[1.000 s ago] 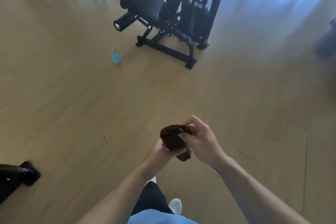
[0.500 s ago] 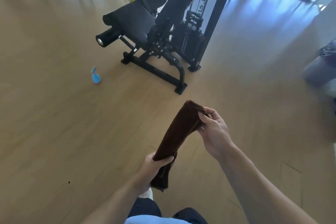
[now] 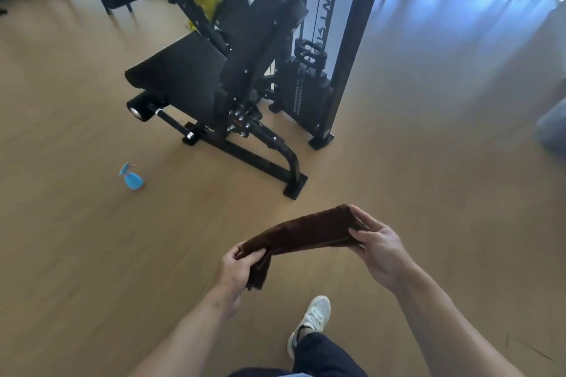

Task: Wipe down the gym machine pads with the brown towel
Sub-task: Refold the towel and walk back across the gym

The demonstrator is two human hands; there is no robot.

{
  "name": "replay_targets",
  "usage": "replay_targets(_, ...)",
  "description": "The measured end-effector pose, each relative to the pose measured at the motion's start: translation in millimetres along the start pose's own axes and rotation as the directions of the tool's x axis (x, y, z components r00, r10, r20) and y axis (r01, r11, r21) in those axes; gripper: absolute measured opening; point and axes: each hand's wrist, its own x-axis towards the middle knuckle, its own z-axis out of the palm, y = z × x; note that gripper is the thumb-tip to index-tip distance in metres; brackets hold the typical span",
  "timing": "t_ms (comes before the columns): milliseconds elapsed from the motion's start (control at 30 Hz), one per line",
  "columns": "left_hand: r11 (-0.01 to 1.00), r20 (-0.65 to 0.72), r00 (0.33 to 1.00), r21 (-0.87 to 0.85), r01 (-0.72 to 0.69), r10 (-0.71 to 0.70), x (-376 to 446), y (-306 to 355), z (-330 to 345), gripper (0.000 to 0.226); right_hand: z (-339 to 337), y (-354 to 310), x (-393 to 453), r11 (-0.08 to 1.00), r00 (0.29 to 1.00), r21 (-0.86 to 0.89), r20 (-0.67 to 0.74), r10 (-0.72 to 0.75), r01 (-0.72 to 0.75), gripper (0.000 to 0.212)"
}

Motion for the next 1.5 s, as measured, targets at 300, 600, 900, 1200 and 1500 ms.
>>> replay_targets(300,0.998,-0.15,0.987,0.013,-0.054,0.056,103,101,121,0.02,-11,-102,160,0.917,0.993,-0.383,-0.001,0.119,-0.11,0.038)
replay_targets(600,0.981,-0.241,0.967,0.192,-0.038,0.085,243,157,166,0.016,8,-143,326,0.795,0.993,-0.6,-0.115,0.025,-0.089,0.017)
replay_targets(900,0.89,-0.323,0.946,0.433,0.143,0.006,373,218,192,0.014,33,-176,488,0.673,0.989,-0.729,-0.148,0.027,-0.127,0.018)
replay_targets(1200,0.323,-0.336,0.868,0.92,0.22,0.367,546,153,222,0.026,30,-86,693,0.686,0.985,-0.711,-0.06,0.162,-0.157,0.022)
replay_targets(1500,0.797,-0.616,0.776,0.531,0.286,0.133,662,101,222,0.022,38,-31,820,0.714,0.988,-0.695,0.032,0.149,-0.085,0.02)
